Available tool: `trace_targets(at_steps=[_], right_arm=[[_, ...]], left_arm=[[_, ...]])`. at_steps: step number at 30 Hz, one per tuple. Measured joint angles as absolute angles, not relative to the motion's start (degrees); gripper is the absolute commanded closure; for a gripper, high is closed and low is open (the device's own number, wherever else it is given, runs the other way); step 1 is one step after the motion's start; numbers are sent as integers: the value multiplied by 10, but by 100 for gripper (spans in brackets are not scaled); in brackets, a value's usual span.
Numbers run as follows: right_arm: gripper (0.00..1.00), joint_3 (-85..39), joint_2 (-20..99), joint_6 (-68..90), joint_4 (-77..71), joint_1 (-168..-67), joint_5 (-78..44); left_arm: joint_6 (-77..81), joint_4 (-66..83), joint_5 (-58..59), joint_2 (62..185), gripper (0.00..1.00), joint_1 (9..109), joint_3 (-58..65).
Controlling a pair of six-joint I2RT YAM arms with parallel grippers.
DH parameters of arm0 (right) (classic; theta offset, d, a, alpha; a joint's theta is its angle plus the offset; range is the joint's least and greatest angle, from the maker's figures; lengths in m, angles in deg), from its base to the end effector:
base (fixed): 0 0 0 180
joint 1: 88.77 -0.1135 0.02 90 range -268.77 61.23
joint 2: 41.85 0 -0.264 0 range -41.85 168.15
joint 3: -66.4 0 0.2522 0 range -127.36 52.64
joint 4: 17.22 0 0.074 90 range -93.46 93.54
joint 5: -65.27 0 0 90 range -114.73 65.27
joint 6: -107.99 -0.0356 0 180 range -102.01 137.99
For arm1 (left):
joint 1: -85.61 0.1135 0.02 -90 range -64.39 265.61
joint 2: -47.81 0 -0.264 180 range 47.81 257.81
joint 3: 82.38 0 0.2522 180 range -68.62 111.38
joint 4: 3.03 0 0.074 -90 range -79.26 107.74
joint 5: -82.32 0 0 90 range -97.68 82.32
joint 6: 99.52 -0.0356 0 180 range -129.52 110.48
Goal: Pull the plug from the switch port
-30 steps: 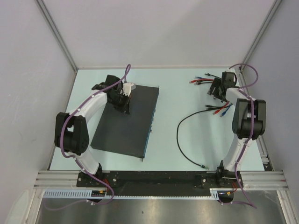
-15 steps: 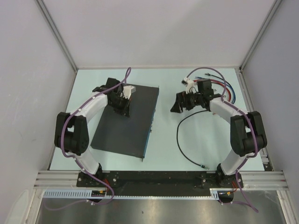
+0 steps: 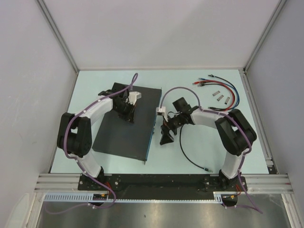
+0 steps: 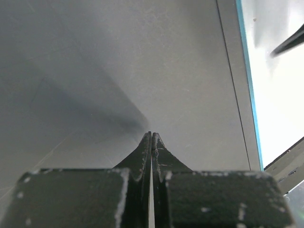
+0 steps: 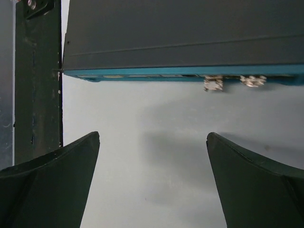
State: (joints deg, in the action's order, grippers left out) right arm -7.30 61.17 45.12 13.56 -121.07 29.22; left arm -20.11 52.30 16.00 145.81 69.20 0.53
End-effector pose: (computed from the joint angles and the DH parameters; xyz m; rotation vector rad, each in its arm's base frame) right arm 0.2777 0.2096 0.1649 -1.4694 1.9181 1.2462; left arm 0.3182 -0.1086 0.2088 0.7419 2.6621 -0.6024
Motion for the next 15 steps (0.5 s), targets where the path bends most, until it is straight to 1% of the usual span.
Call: trace_targets(at_steps=[4,15], right_arm=[[0,-73,653,460,115,-1241,301],[0,-83,686,460,29,-1251,311]], left_arm=[[-203,524,151,1464,100,690,5],[-206,520,130,1462,100,690,-4]])
